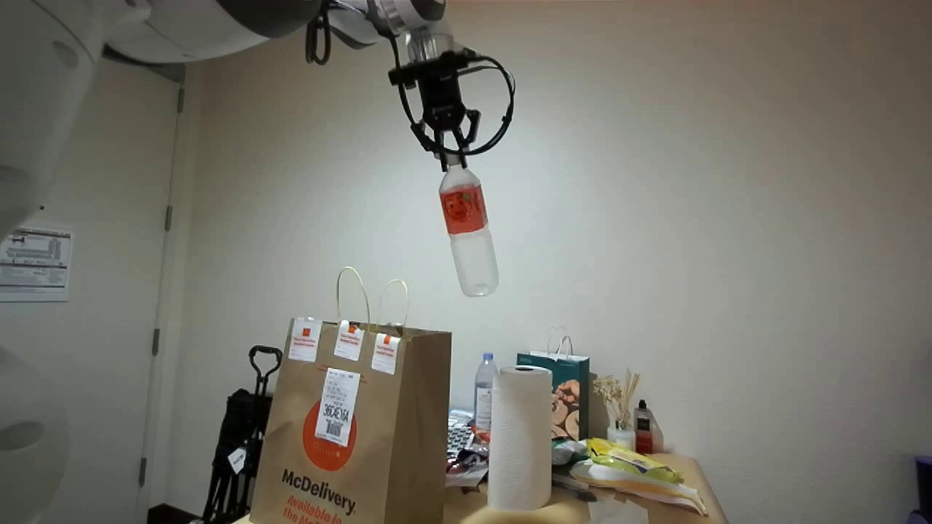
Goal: Put the bottle inside the paper bag
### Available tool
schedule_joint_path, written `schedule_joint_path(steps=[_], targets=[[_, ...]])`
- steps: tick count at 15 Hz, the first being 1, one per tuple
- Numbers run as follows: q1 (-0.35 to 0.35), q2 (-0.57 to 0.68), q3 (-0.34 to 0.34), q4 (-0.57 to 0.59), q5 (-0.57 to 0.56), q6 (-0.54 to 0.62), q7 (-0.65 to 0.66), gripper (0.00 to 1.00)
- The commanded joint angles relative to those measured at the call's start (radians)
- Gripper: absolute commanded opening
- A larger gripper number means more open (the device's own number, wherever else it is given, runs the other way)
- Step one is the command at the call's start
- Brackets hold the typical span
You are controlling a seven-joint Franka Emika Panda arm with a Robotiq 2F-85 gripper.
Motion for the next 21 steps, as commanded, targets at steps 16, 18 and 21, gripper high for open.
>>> schedule_joint_path(steps=[16,18,21], targets=[[0.106,-0.082,0.078,-0.063,0.066,-0.108,0.023,0.14],[0.121,-0.114,0.085,-0.086,0.084,-0.150,0.058,0.14],[0.130,-0.164,0.086,-0.135,0.097,-0.197,0.114,0.14]])
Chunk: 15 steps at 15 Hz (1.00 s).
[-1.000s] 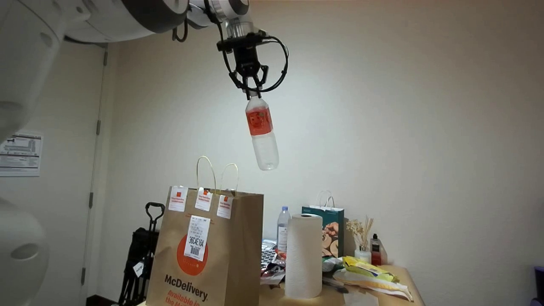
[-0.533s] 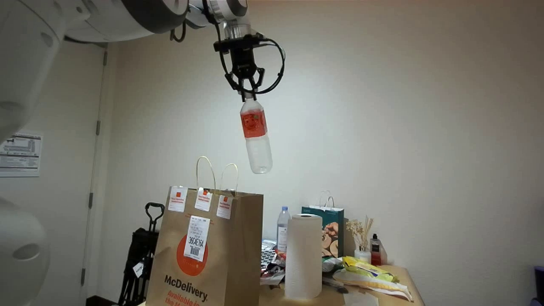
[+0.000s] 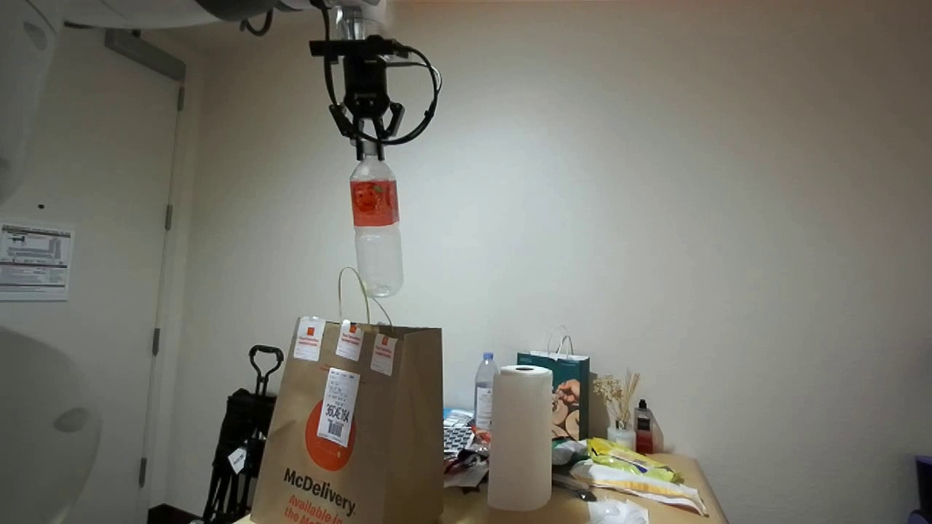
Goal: Put the bottle inside the paper bag
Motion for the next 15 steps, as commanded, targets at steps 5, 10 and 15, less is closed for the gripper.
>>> schedule_joint_path(steps=[5,10,15], targets=[[-0.014,-0.158,-0.022,-0.219,0.109,-0.099,0.154,0.14],[-0.021,-0.181,-0.064,-0.364,0.185,0.056,0.038,0.14],[-0.010,-0.112,-0.087,-0.478,0.184,0.413,-0.165,0.14]])
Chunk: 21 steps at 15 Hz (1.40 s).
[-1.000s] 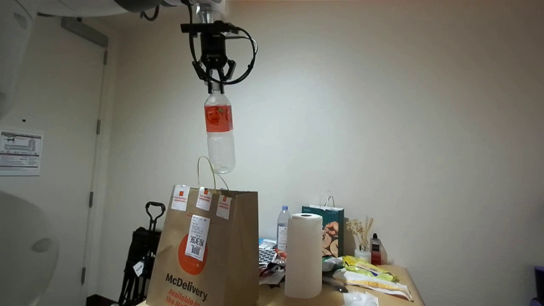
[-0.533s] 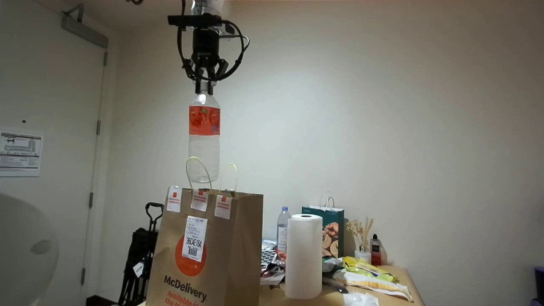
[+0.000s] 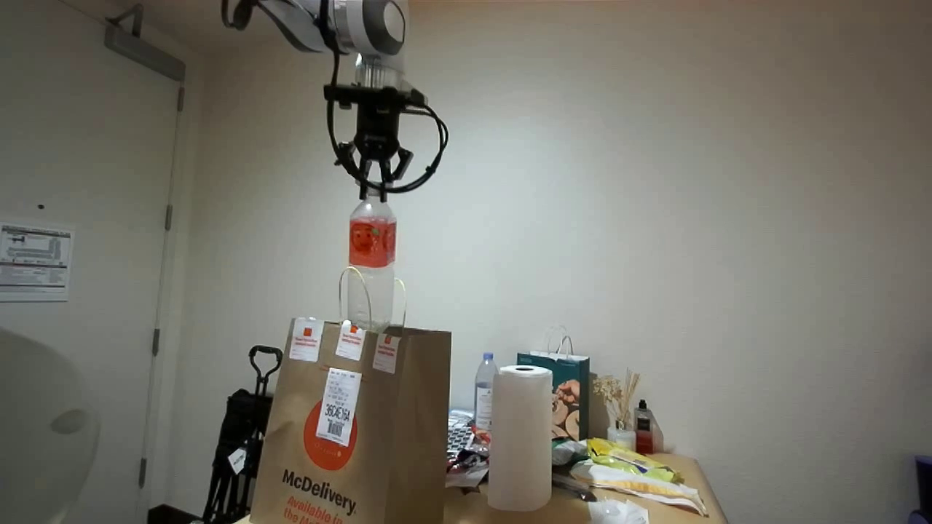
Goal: Put the bottle inside the paper bag
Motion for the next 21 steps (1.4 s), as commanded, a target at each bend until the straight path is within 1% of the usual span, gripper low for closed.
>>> schedule_joint_path(steps=[1,3,4,8,9,10,11,12,13,16,17,18,21], targets=[[-0.002,0.029,-0.009,-0.094,0.045,0.197,-0.150,0.14],[-0.003,0.067,-0.009,-0.113,0.087,0.215,-0.186,0.14],[-0.044,0.084,0.033,-0.106,0.083,0.164,-0.179,0.14],[-0.063,0.115,0.056,-0.108,0.045,0.084,-0.178,0.13],[-0.067,0.120,0.061,-0.105,0.039,0.065,-0.182,0.19],[-0.068,0.120,0.064,-0.103,0.028,0.054,-0.192,0.62],[-0.070,0.120,0.067,-0.101,0.023,0.042,-0.198,0.64],[-0.072,0.120,0.069,-0.097,0.019,0.034,-0.205,0.69],[-0.074,0.121,0.071,-0.092,0.015,0.024,-0.209,0.74],[-0.077,0.117,0.073,-0.072,-0.002,0.013,-0.215,0.94],[-0.077,0.116,0.073,-0.063,-0.008,0.013,-0.216,0.98],[-0.077,0.111,0.073,-0.052,-0.019,0.018,-0.215,1.00],[-0.077,0.106,0.072,-0.018,-0.039,0.024,-0.212,1.00]])
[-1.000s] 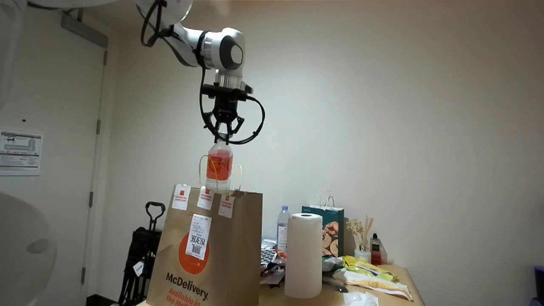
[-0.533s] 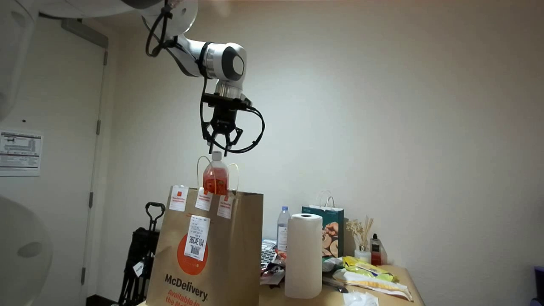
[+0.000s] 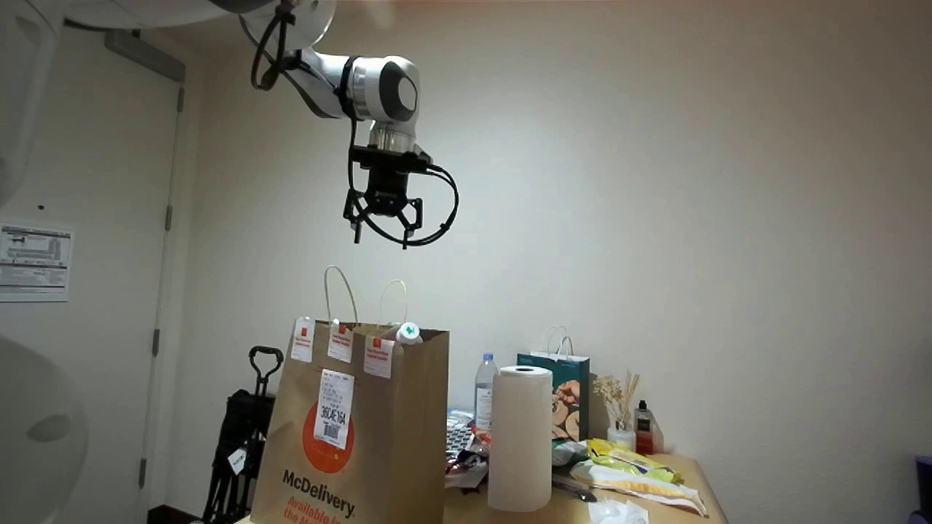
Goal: Put the bottle inside the paper bag
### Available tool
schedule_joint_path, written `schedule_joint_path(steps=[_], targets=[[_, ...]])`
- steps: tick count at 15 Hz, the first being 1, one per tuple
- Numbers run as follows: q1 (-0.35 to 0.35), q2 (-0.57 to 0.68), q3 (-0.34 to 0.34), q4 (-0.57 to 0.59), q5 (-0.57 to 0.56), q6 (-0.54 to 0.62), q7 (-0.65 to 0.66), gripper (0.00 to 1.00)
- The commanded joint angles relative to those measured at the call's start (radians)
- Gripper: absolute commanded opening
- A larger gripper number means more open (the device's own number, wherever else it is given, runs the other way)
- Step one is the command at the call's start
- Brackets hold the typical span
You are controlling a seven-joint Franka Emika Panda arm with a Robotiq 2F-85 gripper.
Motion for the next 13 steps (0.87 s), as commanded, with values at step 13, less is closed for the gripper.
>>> schedule_joint_path(steps=[13], targets=[[0.001,-0.055,-0.005,0.096,-0.020,-0.019,0.001,1.00]])
